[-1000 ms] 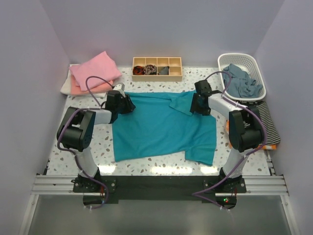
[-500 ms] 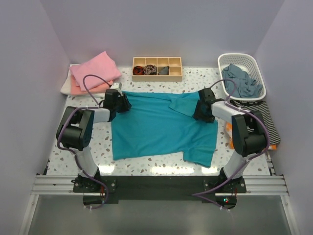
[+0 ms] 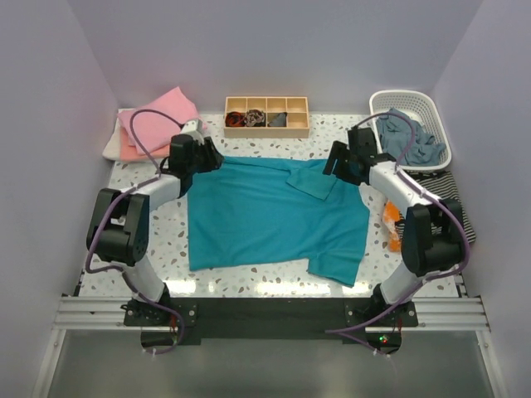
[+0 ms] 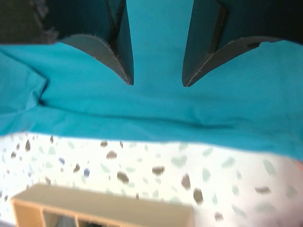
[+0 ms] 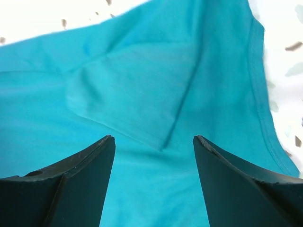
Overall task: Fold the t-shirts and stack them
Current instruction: Flatten the tshirt out, then fold the tshirt
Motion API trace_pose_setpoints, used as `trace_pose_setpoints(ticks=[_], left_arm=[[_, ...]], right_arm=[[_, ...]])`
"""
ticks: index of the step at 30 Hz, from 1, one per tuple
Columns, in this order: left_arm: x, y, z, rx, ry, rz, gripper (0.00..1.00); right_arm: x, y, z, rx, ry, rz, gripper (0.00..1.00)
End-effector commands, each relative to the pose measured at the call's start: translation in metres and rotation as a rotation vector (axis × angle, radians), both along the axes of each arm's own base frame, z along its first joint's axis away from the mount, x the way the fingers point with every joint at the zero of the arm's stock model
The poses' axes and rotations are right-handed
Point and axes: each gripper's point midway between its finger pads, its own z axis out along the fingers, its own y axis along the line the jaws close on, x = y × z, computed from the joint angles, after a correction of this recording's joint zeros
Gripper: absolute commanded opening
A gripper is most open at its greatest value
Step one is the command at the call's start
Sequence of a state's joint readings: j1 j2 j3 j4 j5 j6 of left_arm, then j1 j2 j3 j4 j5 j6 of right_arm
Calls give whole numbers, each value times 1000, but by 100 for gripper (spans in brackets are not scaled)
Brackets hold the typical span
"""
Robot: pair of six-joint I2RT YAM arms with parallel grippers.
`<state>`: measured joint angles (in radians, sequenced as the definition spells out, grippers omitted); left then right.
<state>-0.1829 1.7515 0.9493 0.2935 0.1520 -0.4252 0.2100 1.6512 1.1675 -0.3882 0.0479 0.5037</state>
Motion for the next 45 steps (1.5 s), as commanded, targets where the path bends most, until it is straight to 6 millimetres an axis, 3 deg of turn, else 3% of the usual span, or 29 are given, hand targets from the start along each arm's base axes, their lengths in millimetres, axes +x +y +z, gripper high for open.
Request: trace_pose_setpoints(ticks=[1,2,4,7,8,12,24,37,43,45], left_arm=[[42,38,65,20,-140,155,55],[43,42,51,21,-88,176,57],[50,55,47,20,-66,211,60],[61,59,43,15,-53,221,64],[61,61,31,25,-14,228,65],[66,66,14,27,59,230,65],[68,70,-4,44,111,249,65],[81,72,-18,42,136,275,67],[91,77,-26,55,147,313,62],[93,77,-26,52,146,314,53]], right_arm=[[27,12,19,150,-46,7,71],[30,13,17,169,-40,9,71],[36,15,20,219,-38,8,70],[43,15,20,257,-41,3,70],[43,18,19,276,-34,13,70],[42,23,17,320,-3,22,69],[33,7,-10,266,74,-50,67],[25,14,-26,291,113,-10,65],[23,15,-28,292,117,2,65],[23,14,-27,287,117,0,64]])
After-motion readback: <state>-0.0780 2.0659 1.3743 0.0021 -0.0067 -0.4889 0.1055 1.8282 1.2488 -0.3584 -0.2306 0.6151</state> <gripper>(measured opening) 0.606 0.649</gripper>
